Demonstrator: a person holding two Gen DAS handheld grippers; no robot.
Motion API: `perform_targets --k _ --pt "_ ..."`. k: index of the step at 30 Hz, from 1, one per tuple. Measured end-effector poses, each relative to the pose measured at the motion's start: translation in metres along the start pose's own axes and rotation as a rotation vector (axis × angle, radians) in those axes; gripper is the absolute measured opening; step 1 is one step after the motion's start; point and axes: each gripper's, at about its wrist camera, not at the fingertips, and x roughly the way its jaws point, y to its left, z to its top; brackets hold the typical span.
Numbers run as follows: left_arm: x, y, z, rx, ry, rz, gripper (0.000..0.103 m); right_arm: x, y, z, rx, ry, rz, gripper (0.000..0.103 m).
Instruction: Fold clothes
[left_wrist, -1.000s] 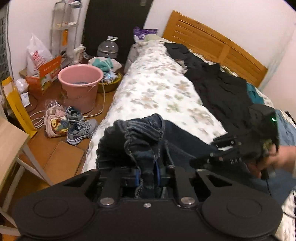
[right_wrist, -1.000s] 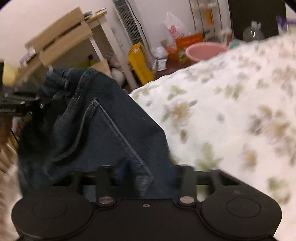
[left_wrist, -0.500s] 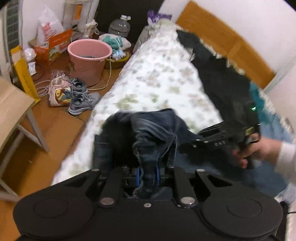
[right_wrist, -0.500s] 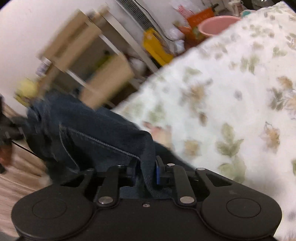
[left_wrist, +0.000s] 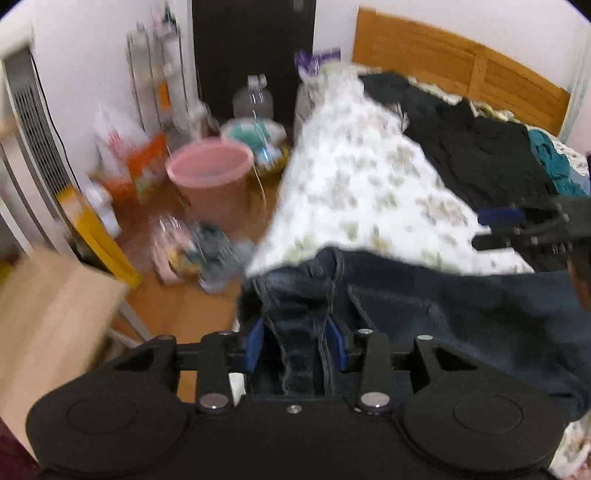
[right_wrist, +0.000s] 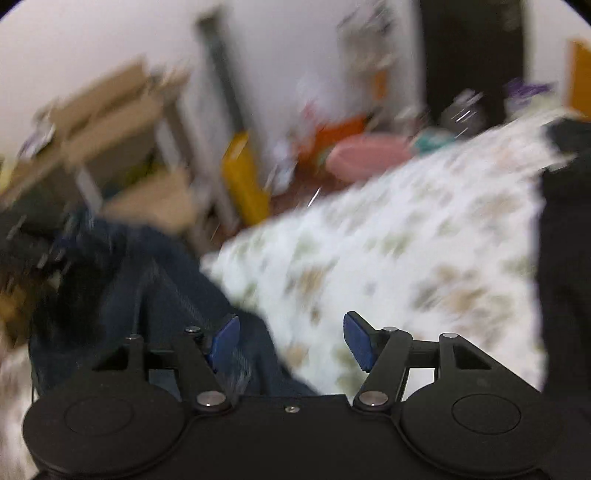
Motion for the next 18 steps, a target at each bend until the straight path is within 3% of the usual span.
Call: perform_targets --k 1,3,5,7,10,12,14,18 --pt "-0.003 -0.005 0.001 0.003 -0.029 0.002 0.040 0.002 0.009 -0.007 -0.006 -0.013 -0.001 0.063" --pt "0.001 -0.020 0.008 0.015 -0.084 -0.026 0.039 0.017 0.026 -0.027 0.009 0.038 -0.064 0.043" --pt "0.021 -0.032 0.010 0.016 -0.072 -0.063 0.037 0.025 0.025 -0.048 0.118 0.098 -0.063 0.028" --pt "0.050 -0.042 0.011 0.037 -0.061 -0.071 0.029 0.031 0.024 -0.061 0.153 0.110 -0.117 0.026" --pt "0.096 -0.045 0.003 0.083 -0.007 -0.026 0.016 0.036 0.004 -0.079 0.242 0.083 -0.233 0.008" --pt "0.119 -0.038 0.000 0.068 0.025 -0.001 0.008 0.032 -0.019 -0.083 0.309 0.042 -0.278 0.005" --pt "0.137 -0.028 -0.004 0.053 0.081 -0.014 0.007 0.035 -0.037 -0.085 0.309 0.058 -0.326 0.000" --pt "0.166 -0.015 -0.001 -0.006 0.165 -0.008 0.003 0.040 -0.068 -0.095 0.335 0.070 -0.317 0.000"
